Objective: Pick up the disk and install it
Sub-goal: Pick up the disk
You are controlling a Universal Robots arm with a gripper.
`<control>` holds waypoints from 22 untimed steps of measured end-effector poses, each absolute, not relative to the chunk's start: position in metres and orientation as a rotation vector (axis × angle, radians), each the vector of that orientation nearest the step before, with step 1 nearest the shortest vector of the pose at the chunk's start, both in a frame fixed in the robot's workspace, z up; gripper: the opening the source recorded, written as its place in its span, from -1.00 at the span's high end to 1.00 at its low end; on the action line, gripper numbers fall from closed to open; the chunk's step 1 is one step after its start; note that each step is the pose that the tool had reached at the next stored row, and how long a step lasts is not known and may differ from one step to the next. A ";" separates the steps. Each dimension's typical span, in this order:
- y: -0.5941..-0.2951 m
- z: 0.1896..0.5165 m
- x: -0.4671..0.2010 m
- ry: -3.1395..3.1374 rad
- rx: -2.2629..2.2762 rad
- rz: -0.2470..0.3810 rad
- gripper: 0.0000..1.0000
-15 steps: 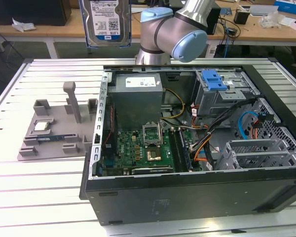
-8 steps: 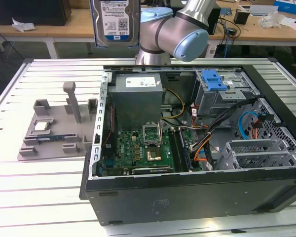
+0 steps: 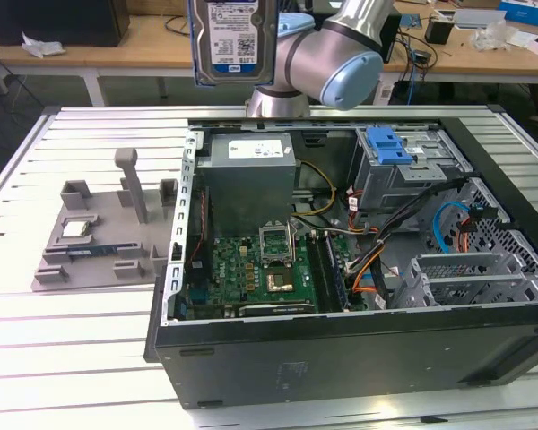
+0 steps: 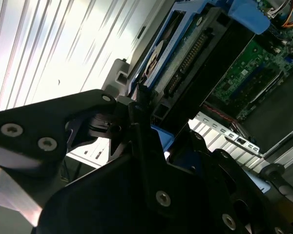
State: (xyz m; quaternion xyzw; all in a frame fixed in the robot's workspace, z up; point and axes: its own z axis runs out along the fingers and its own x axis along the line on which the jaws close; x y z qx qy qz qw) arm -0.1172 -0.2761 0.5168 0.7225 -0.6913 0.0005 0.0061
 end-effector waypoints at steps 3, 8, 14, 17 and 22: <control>-0.276 0.517 -0.104 -2.163 2.260 0.002 0.26; -0.276 0.517 -0.089 -2.162 2.259 0.003 0.26; -0.276 0.517 -0.066 -2.161 2.258 0.004 0.26; -0.276 0.517 -0.055 -2.161 2.258 0.004 0.26; -0.276 0.517 -0.031 -2.160 2.257 0.004 0.26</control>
